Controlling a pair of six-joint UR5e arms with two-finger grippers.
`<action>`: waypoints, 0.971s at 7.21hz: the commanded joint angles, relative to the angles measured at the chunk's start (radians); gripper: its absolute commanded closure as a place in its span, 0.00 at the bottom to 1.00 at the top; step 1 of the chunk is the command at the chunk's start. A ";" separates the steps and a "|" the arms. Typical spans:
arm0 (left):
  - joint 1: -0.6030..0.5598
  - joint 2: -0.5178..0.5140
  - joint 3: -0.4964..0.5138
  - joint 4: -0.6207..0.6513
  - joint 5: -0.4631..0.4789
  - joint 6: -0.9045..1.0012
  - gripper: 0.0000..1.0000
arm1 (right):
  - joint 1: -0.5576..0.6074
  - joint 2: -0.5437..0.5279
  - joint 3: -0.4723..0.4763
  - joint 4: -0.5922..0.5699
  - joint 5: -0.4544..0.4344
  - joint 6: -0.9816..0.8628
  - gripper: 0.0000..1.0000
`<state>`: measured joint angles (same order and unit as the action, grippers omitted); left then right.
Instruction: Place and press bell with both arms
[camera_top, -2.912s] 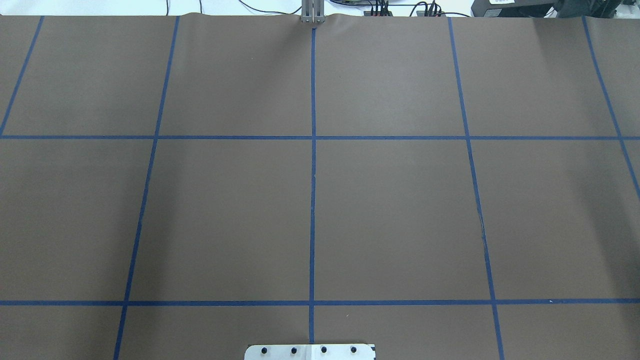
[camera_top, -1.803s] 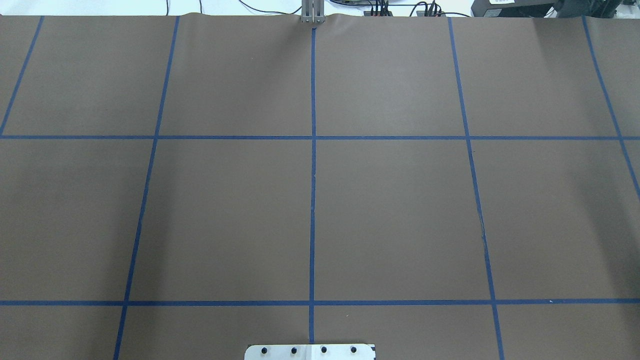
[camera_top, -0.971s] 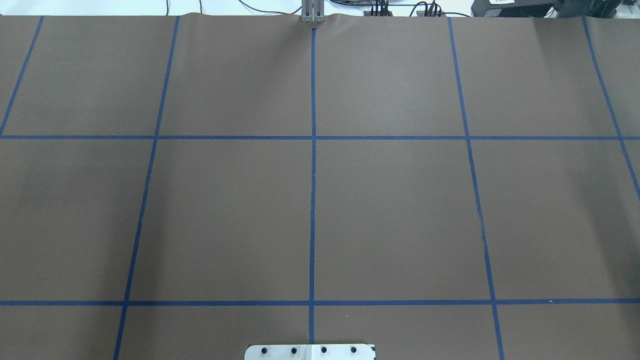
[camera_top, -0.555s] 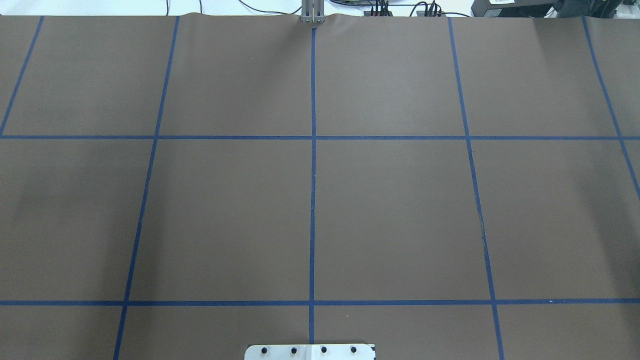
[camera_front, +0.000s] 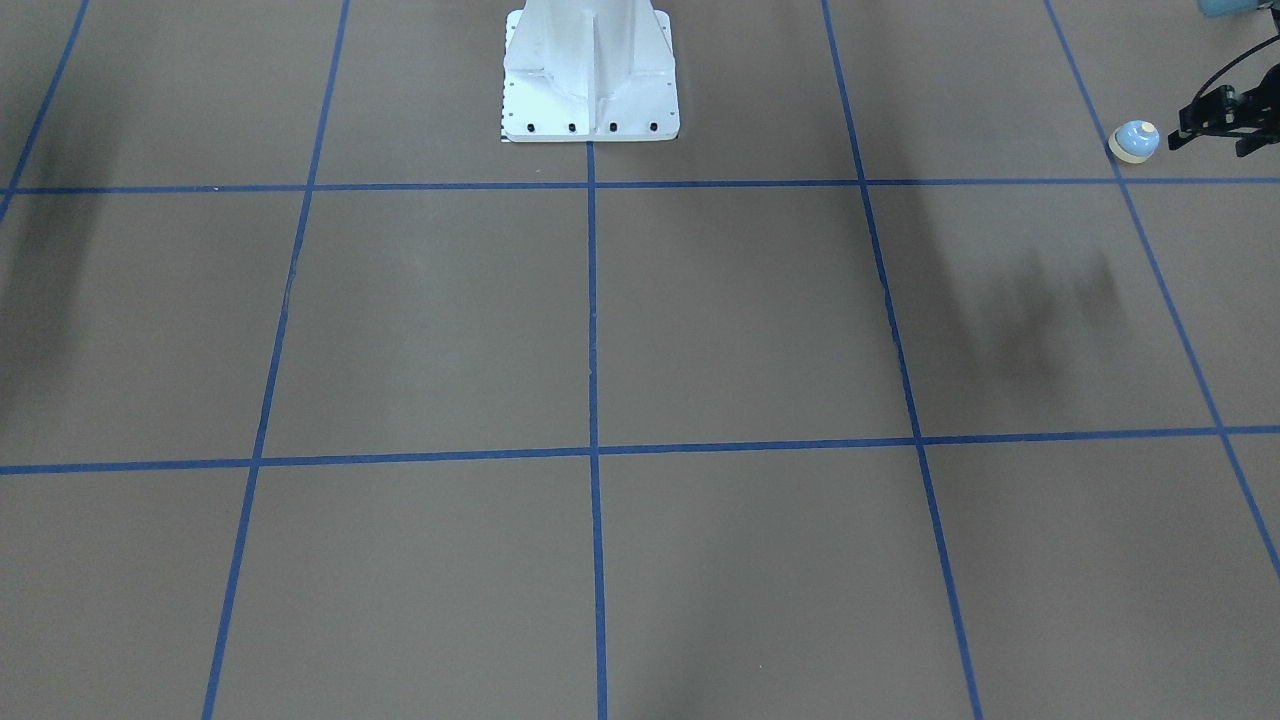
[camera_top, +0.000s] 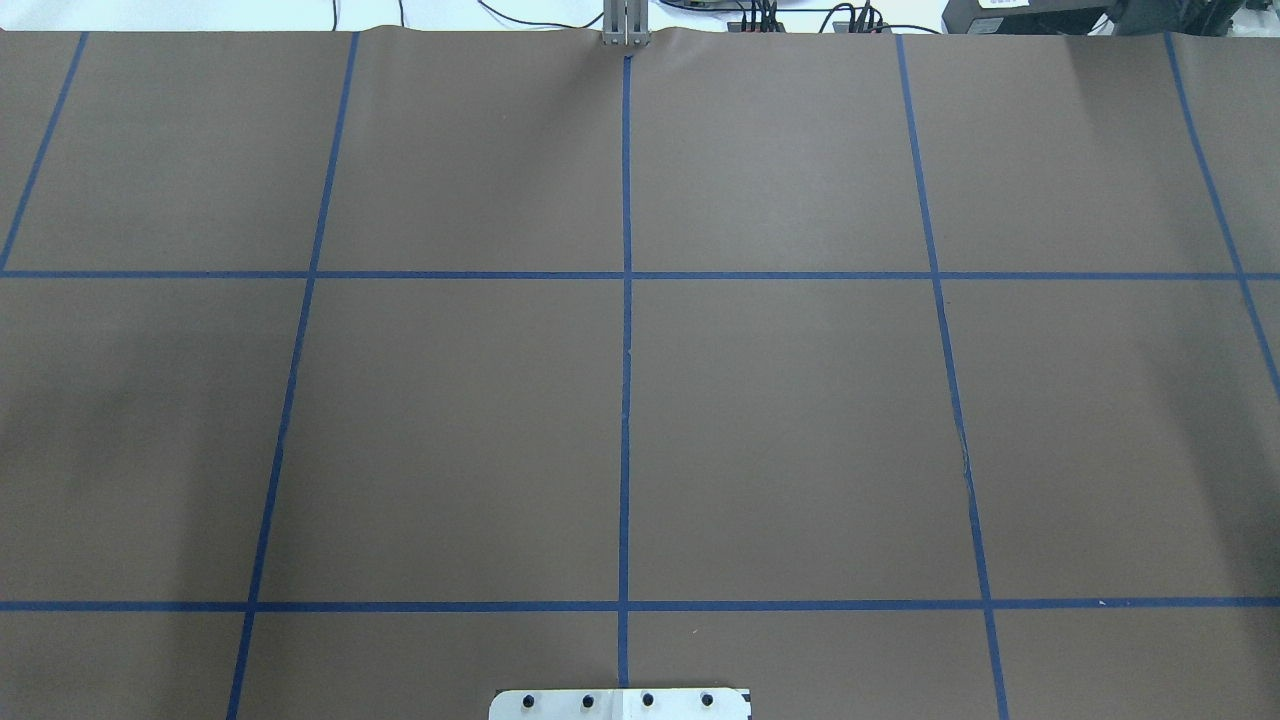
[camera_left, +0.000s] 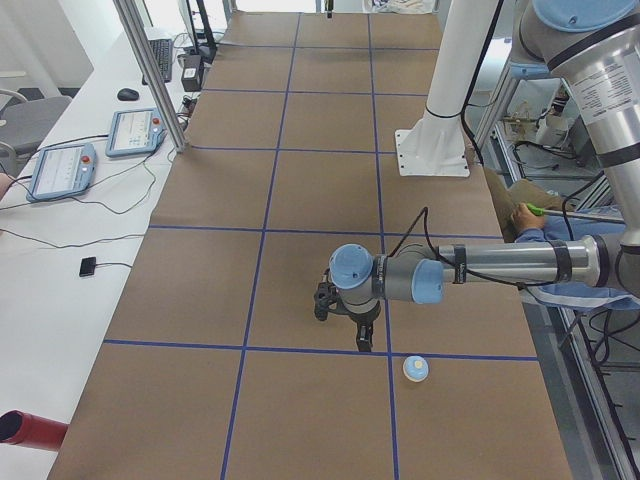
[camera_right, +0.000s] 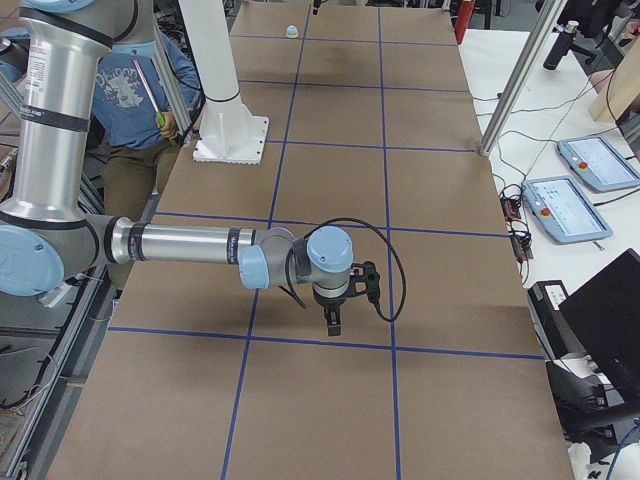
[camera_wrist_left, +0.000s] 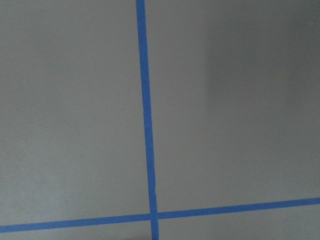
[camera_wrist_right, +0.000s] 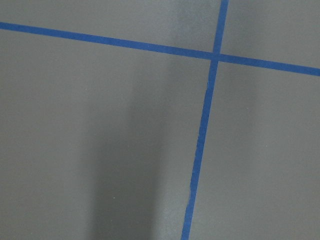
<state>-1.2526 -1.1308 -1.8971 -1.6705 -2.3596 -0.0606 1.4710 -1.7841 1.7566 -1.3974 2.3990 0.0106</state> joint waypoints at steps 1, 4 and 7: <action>0.114 0.006 0.053 -0.002 0.089 -0.001 0.00 | -0.023 0.000 0.000 0.000 0.026 0.000 0.00; 0.174 0.006 0.151 -0.097 0.079 0.001 0.01 | -0.029 -0.008 -0.002 0.098 0.028 0.000 0.00; 0.293 0.006 0.185 -0.086 0.079 -0.017 0.01 | -0.034 -0.008 -0.008 0.098 0.028 0.002 0.00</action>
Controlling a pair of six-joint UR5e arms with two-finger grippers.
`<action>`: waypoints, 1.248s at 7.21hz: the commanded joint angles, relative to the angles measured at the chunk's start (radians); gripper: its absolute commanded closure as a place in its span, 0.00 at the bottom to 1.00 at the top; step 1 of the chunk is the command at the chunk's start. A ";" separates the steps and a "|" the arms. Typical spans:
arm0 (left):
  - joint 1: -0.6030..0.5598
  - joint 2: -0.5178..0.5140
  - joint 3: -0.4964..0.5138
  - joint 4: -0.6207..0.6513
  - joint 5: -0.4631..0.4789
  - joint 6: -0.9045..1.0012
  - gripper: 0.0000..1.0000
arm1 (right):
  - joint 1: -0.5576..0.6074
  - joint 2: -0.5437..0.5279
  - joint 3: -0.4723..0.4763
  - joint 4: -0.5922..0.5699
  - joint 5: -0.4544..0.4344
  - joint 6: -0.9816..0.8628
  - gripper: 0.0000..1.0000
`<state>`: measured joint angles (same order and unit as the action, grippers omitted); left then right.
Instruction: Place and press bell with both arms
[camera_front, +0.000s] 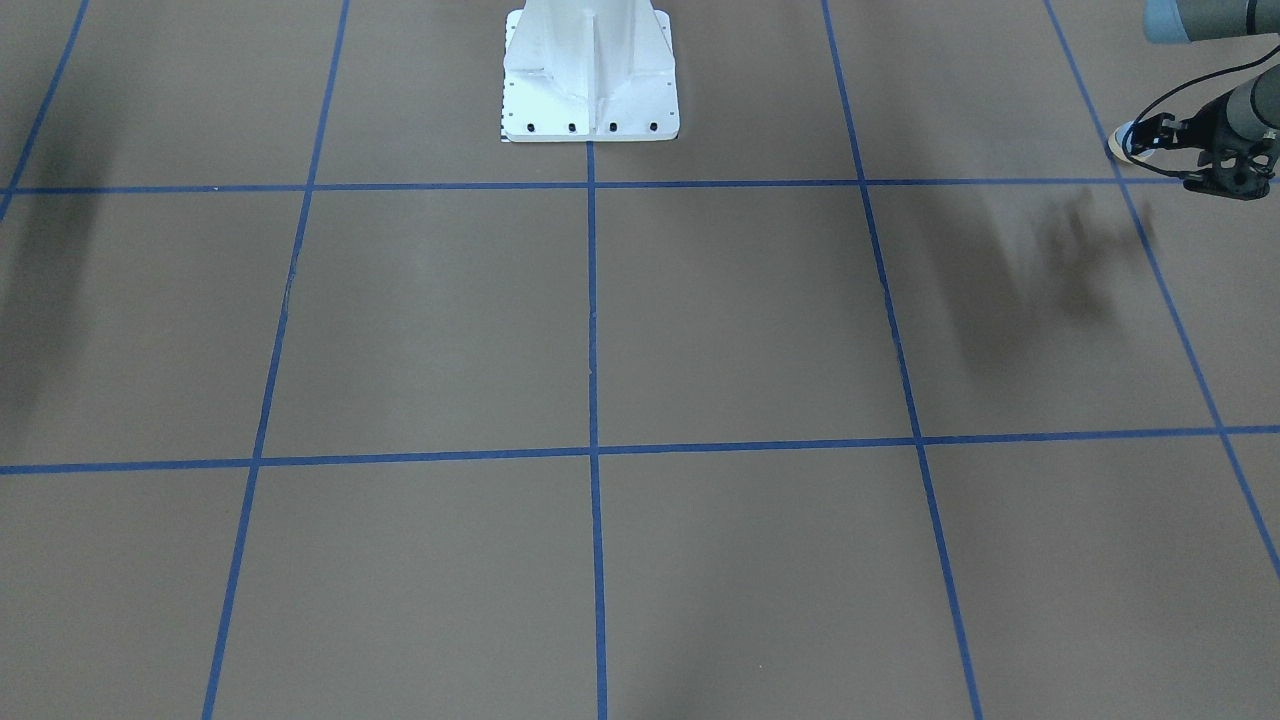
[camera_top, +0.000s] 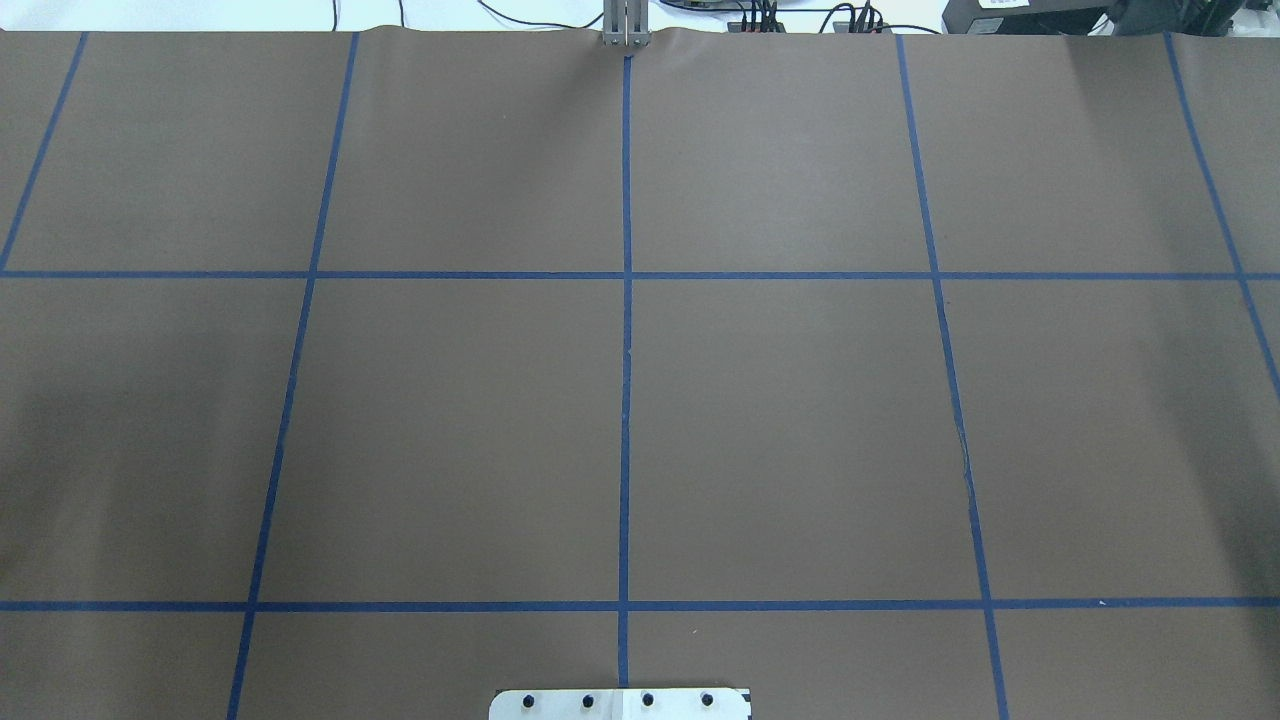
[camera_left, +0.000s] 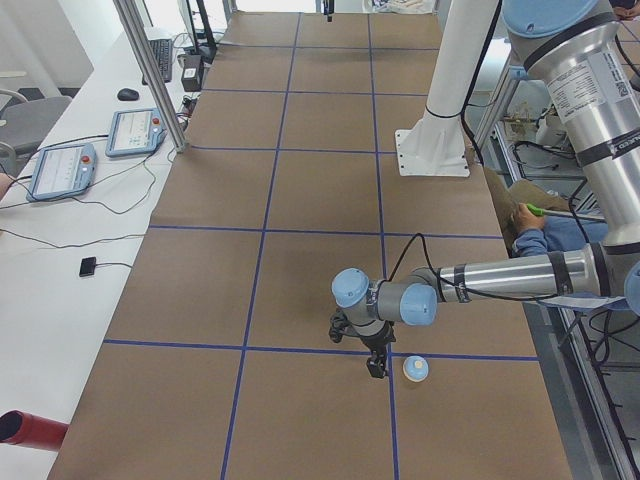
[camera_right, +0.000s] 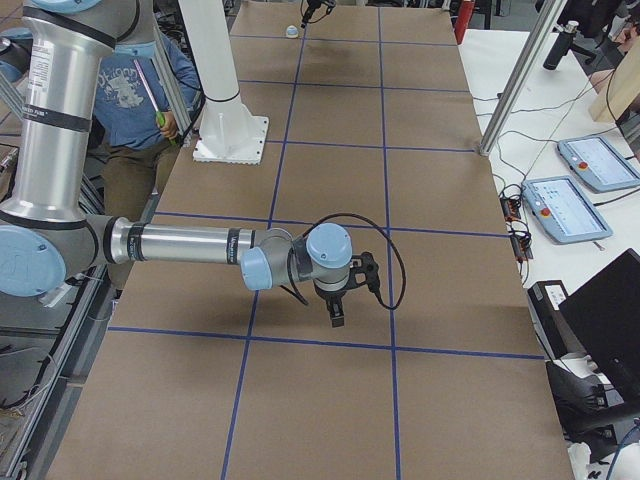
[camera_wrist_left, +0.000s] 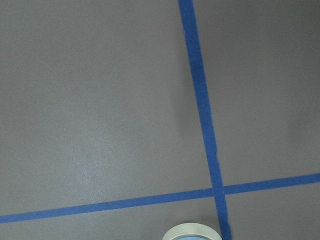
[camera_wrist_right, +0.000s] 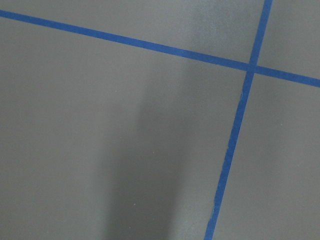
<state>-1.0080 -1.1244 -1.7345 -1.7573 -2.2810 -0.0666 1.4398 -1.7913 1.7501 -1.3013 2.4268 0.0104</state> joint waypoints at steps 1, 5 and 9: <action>0.067 0.000 0.023 0.001 0.000 -0.034 0.01 | -0.002 0.000 -0.001 0.002 0.000 0.003 0.00; 0.136 0.000 0.067 -0.017 0.000 -0.030 0.01 | -0.009 0.000 -0.001 0.002 0.003 0.006 0.00; 0.170 0.000 0.084 -0.022 -0.028 -0.028 0.01 | -0.010 0.000 0.000 0.002 0.011 0.006 0.00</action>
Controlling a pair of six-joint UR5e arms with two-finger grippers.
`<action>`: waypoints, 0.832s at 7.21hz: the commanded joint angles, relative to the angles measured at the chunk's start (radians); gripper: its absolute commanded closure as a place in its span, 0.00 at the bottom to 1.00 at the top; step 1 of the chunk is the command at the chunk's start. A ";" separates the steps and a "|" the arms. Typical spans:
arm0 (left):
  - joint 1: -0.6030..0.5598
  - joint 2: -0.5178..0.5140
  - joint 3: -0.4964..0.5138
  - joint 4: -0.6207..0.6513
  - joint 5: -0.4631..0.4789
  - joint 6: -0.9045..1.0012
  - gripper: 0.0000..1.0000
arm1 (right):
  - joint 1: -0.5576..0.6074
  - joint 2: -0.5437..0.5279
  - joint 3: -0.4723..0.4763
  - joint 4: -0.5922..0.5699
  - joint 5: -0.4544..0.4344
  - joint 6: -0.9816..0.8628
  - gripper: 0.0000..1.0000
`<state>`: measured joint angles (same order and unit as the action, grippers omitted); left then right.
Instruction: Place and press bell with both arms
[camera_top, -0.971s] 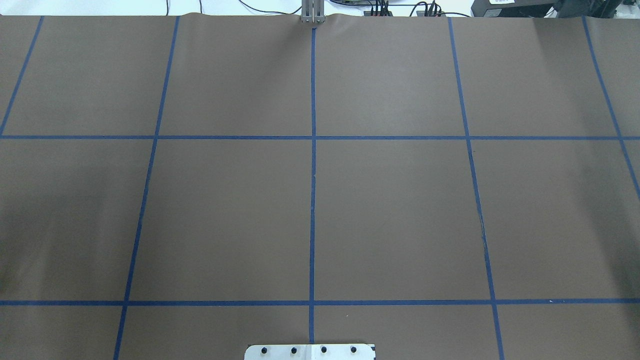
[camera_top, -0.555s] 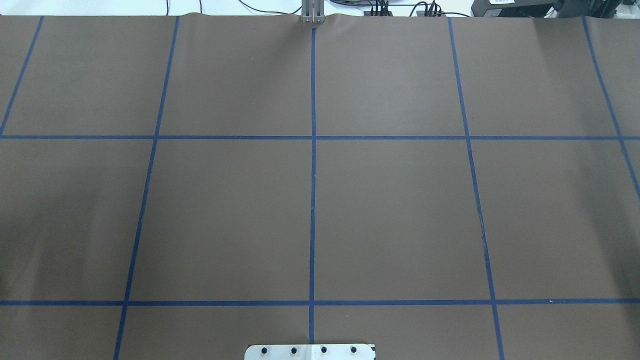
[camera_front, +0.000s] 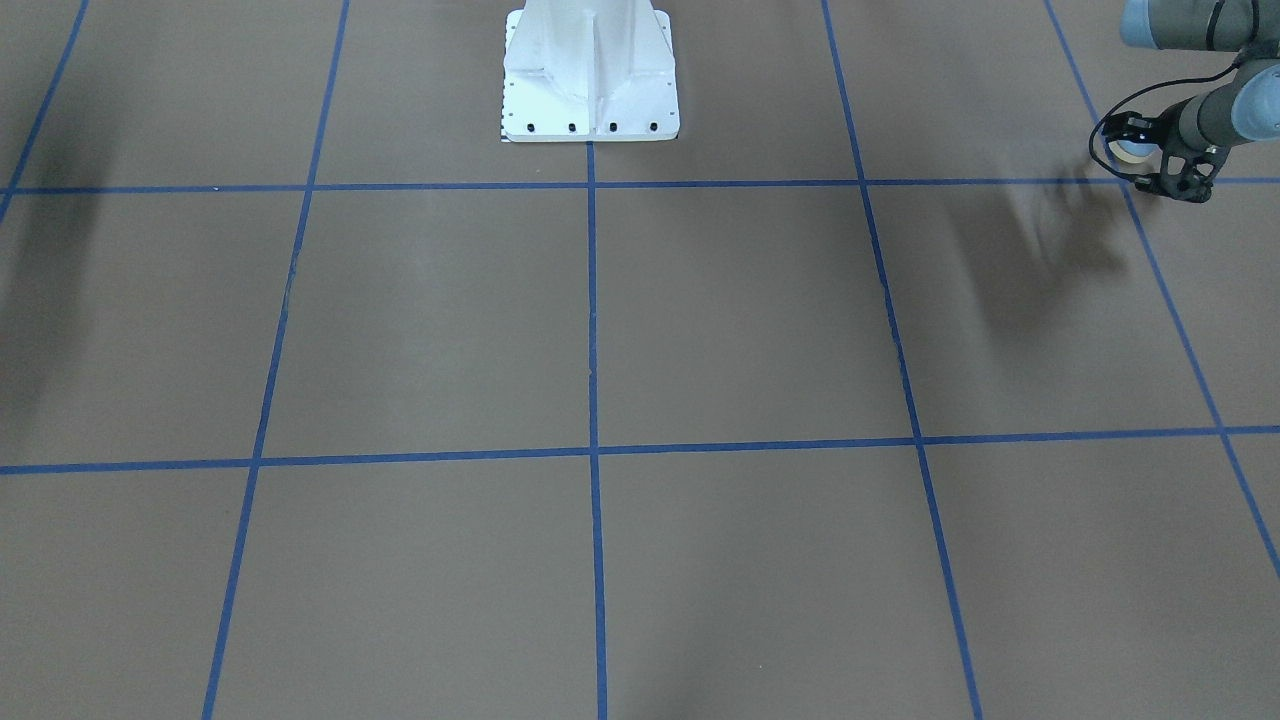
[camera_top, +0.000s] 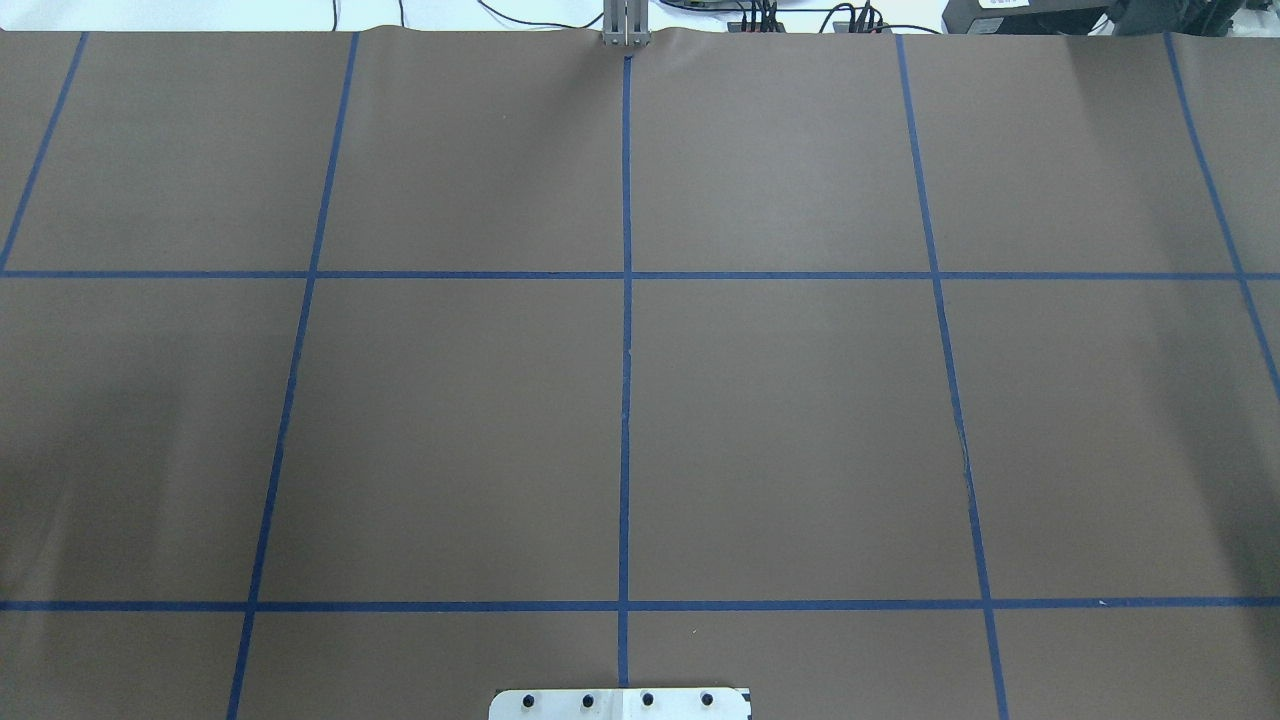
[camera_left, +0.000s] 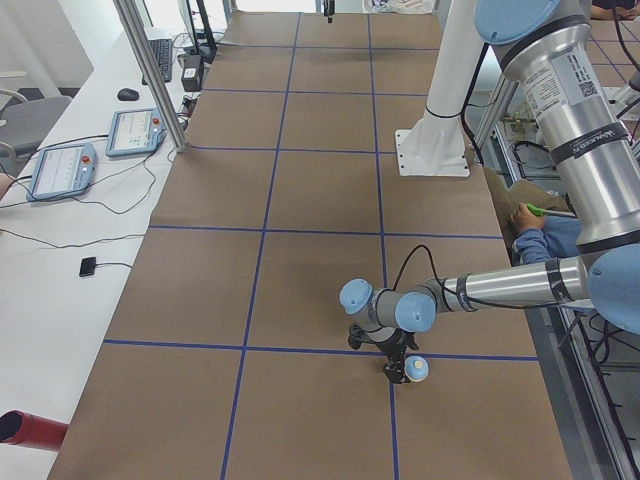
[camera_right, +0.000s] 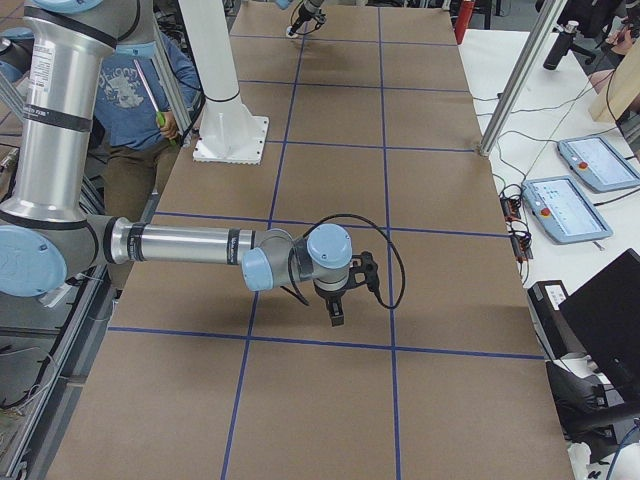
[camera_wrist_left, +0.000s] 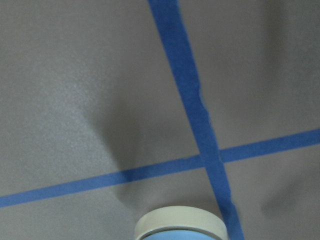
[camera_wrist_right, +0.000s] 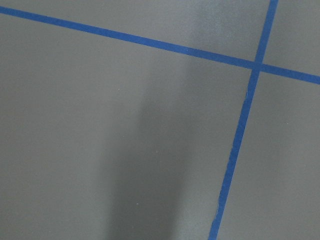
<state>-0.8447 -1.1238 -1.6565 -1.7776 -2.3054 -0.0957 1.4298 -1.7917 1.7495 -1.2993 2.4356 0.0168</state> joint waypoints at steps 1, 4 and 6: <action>0.009 -0.001 0.007 0.000 -0.003 0.001 0.01 | -0.002 0.000 0.001 0.000 0.002 0.000 0.00; 0.018 -0.002 0.007 -0.002 -0.005 0.001 0.11 | -0.002 0.000 0.001 0.000 0.002 0.002 0.00; 0.024 -0.001 0.009 -0.008 -0.005 0.001 0.18 | -0.002 0.000 0.004 0.000 0.002 0.002 0.00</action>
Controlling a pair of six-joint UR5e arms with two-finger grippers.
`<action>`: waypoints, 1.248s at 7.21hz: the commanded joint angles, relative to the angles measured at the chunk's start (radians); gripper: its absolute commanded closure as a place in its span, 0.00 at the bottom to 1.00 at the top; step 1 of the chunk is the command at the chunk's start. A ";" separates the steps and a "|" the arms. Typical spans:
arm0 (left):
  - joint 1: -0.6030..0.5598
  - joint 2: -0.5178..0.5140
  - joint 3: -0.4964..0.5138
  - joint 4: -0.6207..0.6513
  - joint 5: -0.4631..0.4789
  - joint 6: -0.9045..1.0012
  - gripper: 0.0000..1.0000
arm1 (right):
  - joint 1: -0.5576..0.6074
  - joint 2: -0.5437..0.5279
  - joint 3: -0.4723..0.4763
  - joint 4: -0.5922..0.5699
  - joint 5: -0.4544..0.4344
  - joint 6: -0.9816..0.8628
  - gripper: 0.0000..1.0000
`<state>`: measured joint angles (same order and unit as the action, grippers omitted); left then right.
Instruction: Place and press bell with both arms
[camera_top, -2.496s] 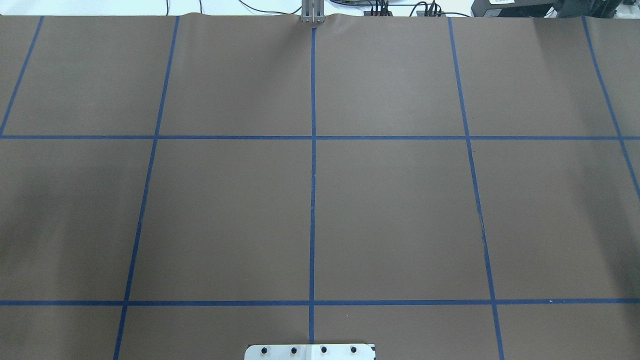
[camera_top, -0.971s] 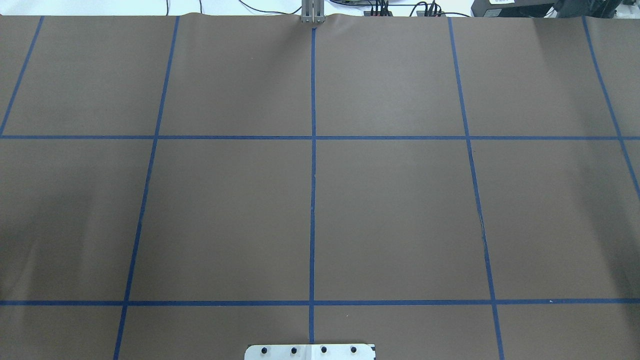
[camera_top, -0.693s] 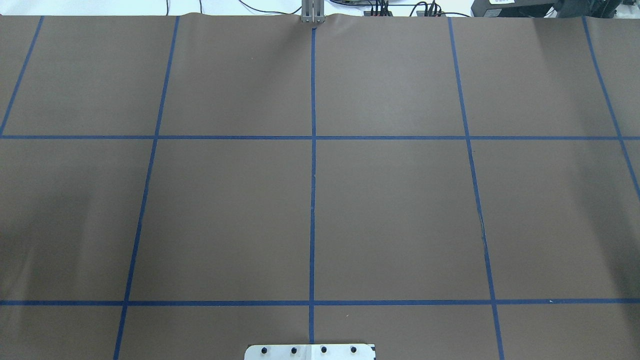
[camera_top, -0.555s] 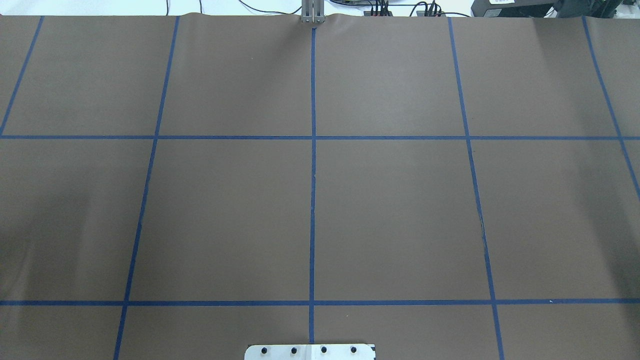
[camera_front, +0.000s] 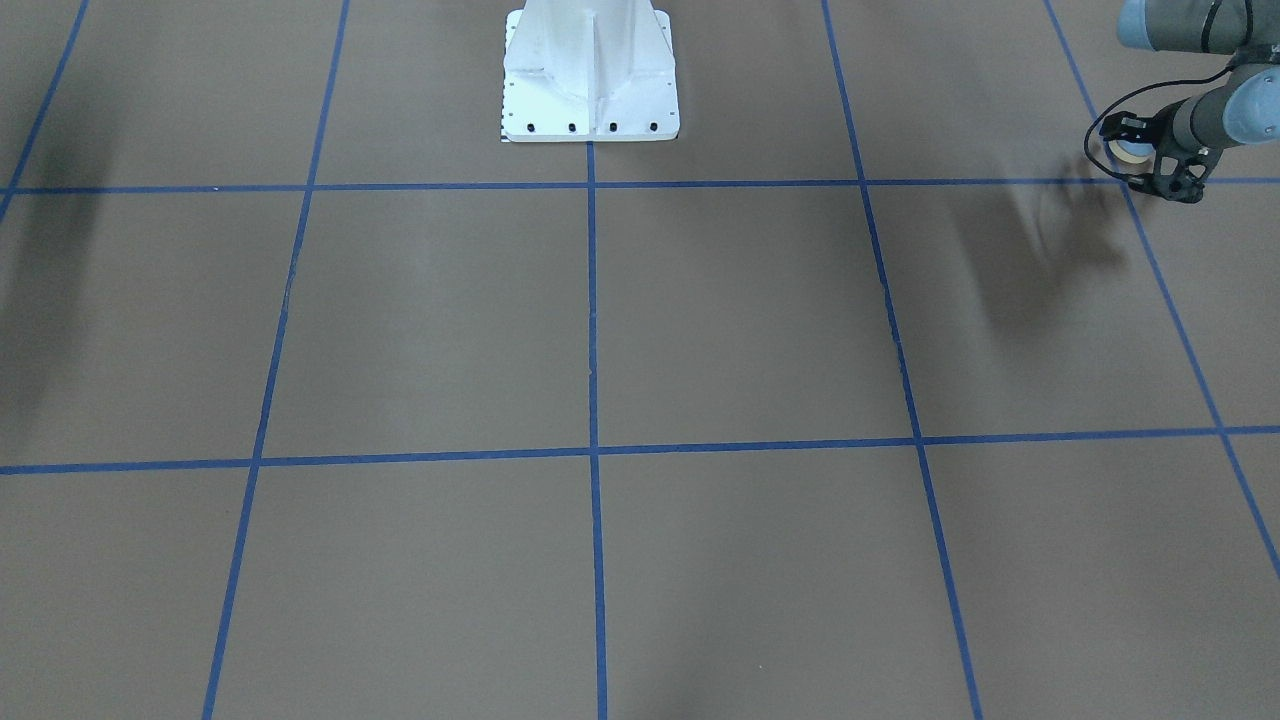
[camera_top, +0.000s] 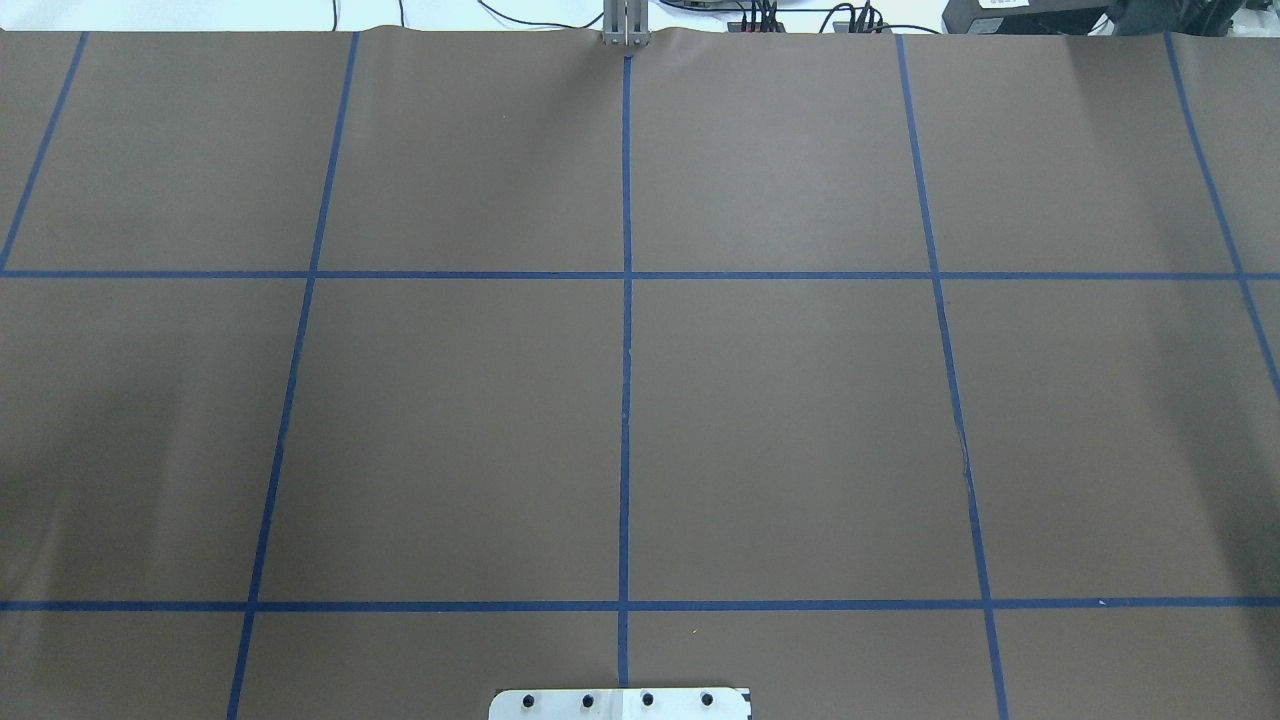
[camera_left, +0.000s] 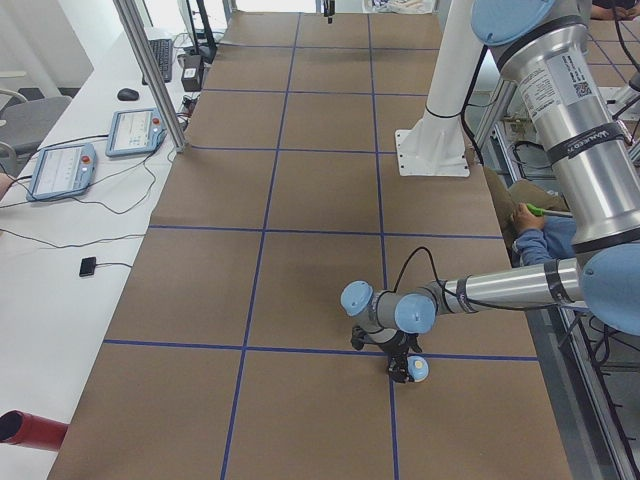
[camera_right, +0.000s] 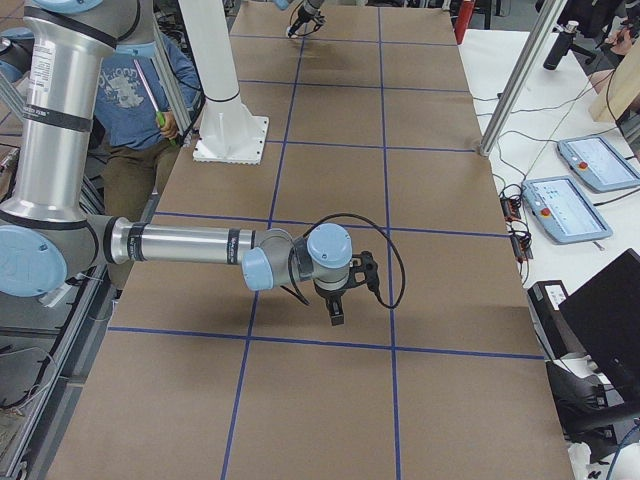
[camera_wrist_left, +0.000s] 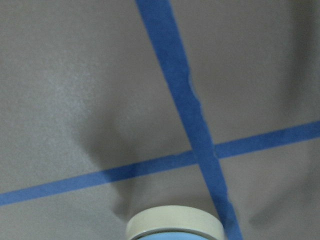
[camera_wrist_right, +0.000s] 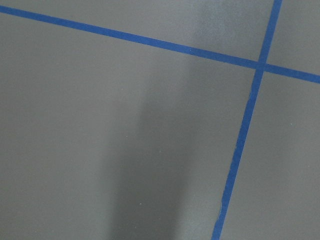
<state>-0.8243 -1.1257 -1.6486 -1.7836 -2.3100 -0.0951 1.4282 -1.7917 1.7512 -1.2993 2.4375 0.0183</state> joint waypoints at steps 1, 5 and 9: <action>0.004 0.001 0.006 -0.004 -0.002 0.000 0.33 | 0.000 0.000 0.002 0.000 0.000 0.000 0.00; 0.004 0.001 0.001 -0.034 -0.044 0.000 0.89 | 0.000 0.000 0.004 0.000 0.000 0.000 0.00; -0.001 0.003 -0.107 -0.013 -0.153 -0.011 0.92 | 0.000 0.000 -0.001 -0.002 0.000 0.002 0.00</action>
<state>-0.8238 -1.1241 -1.7128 -1.8012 -2.4357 -0.1014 1.4281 -1.7917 1.7509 -1.3002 2.4375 0.0188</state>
